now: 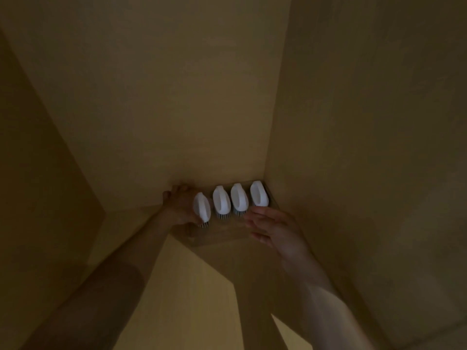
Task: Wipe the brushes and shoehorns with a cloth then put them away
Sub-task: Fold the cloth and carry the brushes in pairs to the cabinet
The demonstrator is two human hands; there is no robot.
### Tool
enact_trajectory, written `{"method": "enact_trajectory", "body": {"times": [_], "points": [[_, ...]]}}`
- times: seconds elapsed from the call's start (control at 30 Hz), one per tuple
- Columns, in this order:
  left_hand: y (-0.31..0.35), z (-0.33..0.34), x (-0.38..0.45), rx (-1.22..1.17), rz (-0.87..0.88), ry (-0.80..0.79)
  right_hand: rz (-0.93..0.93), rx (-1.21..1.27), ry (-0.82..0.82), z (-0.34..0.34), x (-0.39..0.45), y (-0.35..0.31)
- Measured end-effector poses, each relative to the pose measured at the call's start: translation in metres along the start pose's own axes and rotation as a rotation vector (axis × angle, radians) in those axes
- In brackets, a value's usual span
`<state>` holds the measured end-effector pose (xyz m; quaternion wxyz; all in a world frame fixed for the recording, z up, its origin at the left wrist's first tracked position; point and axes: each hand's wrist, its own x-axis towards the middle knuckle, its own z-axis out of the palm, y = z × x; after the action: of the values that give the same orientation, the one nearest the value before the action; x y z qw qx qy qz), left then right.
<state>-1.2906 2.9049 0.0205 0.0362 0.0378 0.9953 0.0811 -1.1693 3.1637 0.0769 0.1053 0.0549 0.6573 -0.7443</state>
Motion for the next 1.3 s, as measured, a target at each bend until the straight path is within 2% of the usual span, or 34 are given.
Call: {"method": "enact_trajectory", "body": {"times": [0.53, 0.8, 1.13, 1.3], "points": [[0.002, 0.003, 0.009, -0.011, -0.002, 0.047, 0.007, 0.033, 0.007, 0.012, 0.004, -0.008], [0.019, -0.01, 0.002, -0.04, 0.117, 0.13, -0.017, 0.061, 0.071, 0.015, -0.004, -0.007], [0.035, -0.022, -0.043, -0.223, 0.11, 0.291, -0.055, -0.042, 0.127, 0.018, -0.036, -0.012], [0.047, -0.046, -0.101, -0.234, 0.049, 0.361, -0.189, -0.126, 0.149, 0.031, -0.057, -0.009]]}}
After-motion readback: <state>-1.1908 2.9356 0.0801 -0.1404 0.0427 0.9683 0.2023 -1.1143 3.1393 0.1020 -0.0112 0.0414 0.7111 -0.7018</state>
